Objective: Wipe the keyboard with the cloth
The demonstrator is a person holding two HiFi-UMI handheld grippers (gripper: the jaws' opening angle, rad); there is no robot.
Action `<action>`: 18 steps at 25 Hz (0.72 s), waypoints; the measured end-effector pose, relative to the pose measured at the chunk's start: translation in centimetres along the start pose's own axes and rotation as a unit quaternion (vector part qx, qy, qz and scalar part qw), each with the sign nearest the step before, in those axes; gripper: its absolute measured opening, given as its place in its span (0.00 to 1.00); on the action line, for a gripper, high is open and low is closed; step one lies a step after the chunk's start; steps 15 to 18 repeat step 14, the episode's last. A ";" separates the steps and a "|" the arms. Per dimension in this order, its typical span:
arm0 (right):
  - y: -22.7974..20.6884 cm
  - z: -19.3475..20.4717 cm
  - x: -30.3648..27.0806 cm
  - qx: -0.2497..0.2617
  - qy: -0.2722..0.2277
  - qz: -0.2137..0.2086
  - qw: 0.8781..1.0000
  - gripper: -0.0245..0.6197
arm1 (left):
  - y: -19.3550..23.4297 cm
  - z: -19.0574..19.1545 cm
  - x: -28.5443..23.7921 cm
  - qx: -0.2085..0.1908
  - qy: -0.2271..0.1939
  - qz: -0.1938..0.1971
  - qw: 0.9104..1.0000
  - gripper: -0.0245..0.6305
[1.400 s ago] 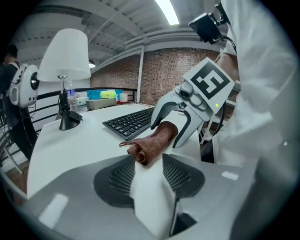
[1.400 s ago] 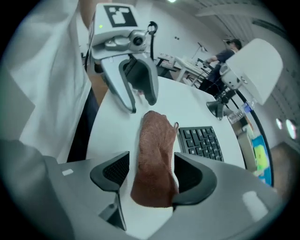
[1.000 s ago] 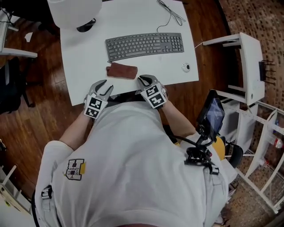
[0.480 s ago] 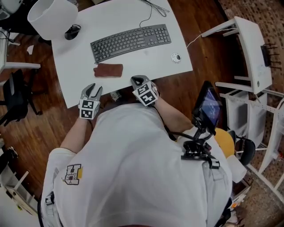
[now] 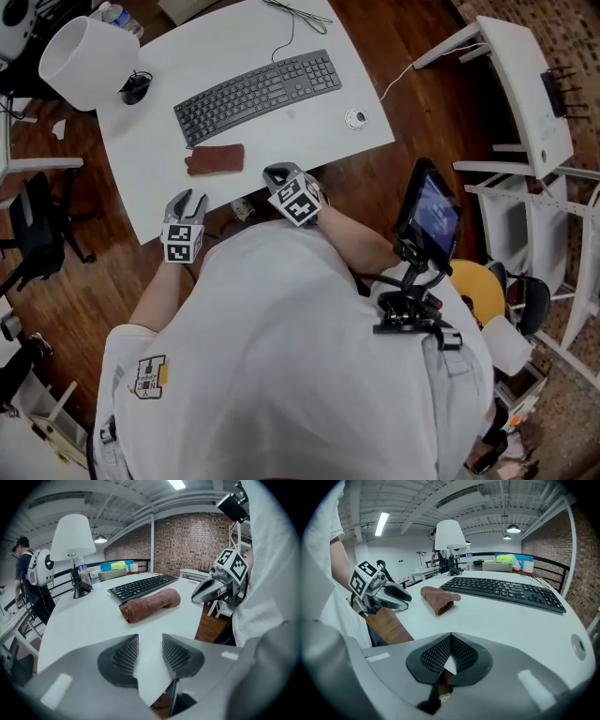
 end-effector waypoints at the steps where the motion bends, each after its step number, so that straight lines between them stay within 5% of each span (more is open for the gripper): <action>1: -0.1 0.1 -0.1 0.003 0.003 -0.002 1.000 0.04 | 0.0 0.1 -0.1 0.001 0.000 0.000 1.000 0.28; 18: -1.1 0.6 -0.3 -0.001 -0.001 -0.009 1.000 0.04 | -0.3 0.3 -0.7 -0.003 -0.003 0.000 1.000 0.28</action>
Point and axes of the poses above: the fingertips, and each gripper's own axes: x backward along the fingers, y to its left, z out of its underside, the point moved 6 cm from there along x, backward along the fingers, and after that the axes turned 11 degrees about -z, right-handed, at the moved point
